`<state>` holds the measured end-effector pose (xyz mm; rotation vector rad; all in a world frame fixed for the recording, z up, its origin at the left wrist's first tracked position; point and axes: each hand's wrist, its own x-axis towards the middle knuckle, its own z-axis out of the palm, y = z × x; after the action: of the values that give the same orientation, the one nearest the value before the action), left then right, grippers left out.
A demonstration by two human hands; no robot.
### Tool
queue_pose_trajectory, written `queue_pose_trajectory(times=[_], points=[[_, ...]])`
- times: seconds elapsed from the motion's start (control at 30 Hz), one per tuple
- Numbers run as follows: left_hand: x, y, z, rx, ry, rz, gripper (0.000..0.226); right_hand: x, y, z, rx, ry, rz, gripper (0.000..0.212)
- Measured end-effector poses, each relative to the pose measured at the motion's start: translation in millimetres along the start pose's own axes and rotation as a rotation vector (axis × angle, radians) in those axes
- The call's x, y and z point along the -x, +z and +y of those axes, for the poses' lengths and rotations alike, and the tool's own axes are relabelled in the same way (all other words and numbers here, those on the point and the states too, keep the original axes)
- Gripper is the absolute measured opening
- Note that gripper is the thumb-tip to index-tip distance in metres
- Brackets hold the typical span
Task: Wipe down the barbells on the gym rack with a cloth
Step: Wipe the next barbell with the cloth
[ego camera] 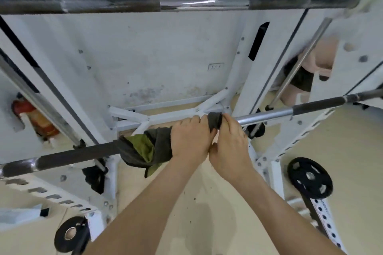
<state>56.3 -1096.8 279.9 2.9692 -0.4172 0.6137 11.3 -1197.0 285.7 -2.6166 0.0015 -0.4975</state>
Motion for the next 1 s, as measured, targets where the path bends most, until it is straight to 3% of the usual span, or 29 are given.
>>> queue_pose_trajectory(times=[0.17,0.3,0.43,0.7,0.8,0.9,1.0], points=[[-34,18,77,0.007,0.061,0.070,0.037,-18,-46,73,-0.221,0.115,-0.010,0.050],[-61,25,146,0.067,0.057,-0.031,0.026,-20,-81,128,-0.559,0.390,-0.004,0.051],[-86,28,208,0.153,0.097,-0.159,0.042,-24,-118,178,-0.779,0.594,0.027,0.057],[-139,46,298,0.221,0.206,-0.300,0.042,-47,-157,238,-0.408,0.484,0.093,0.074],[-155,37,298,0.361,0.370,-0.423,0.043,-71,-180,249,-0.257,0.375,0.060,0.074],[-158,15,264,0.653,0.502,-0.582,0.033,-102,-194,249,-0.130,0.290,-0.194,0.060],[-144,2,218,0.818,0.298,-0.508,0.016,-129,-184,228,-0.066,0.191,-0.472,0.050]])
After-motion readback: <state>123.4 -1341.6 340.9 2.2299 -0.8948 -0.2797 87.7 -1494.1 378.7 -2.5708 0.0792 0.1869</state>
